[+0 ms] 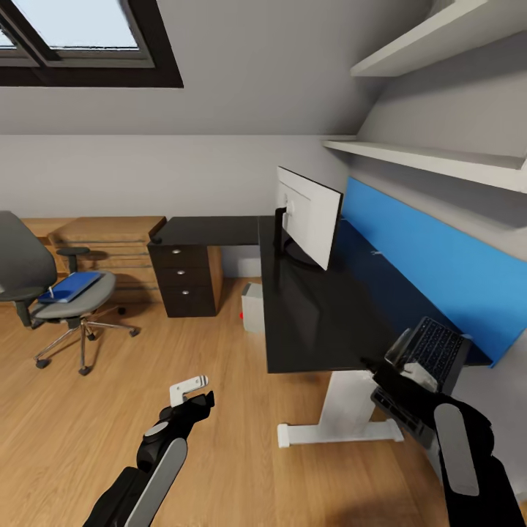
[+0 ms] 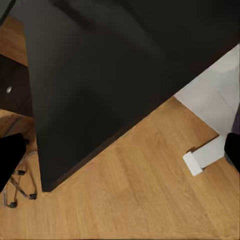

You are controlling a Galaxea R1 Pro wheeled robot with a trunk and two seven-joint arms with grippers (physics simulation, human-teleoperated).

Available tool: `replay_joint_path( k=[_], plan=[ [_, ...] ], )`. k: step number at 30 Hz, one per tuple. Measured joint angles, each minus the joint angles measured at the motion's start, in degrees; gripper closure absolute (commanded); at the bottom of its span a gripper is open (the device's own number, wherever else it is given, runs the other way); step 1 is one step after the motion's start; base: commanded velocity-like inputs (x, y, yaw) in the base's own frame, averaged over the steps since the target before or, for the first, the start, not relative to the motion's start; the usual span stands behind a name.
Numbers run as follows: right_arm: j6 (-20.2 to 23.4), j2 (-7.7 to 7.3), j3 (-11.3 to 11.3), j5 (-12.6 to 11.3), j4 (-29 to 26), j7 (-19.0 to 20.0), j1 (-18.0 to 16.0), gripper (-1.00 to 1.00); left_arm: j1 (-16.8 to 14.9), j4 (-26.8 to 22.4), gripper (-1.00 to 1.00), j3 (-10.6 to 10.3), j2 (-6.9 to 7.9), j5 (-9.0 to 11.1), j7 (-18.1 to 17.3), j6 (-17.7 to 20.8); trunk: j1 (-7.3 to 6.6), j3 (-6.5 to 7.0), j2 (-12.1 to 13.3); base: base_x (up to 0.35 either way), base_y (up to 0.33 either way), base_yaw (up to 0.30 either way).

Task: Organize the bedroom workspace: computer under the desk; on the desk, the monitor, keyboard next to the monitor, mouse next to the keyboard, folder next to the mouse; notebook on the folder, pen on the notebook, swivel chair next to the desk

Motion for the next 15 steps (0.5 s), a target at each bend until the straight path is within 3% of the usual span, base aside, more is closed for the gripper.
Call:
replay_joint_path(
  k=[3,9,15],
  plan=[
    [0.50,-0.11,-2.06,-1.56,0.00,0.01,0.14,-1.00,-0.01,0.00,-1.00,0.00,0.00,0.00,0.00,0.00,0.00,0.06,0.00,-0.267,0.226,-0.268],
    [0.69,-0.07,-3.95,-2.27,0.00,0.02,0.19,-1.00,-0.01,0.00,-1.00,0.00,0.00,0.00,0.00,0.00,0.00,0.12,0.00,-0.268,0.227,-0.261],
    [0.76,0.06,-5.14,-2.42,0.01,0.02,0.19,-1.00,0.00,-0.01,-1.00,0.02,0.00,-0.01,-0.01,0.01,0.00,0.13,0.00,-0.268,0.227,-0.081]
  ],
)
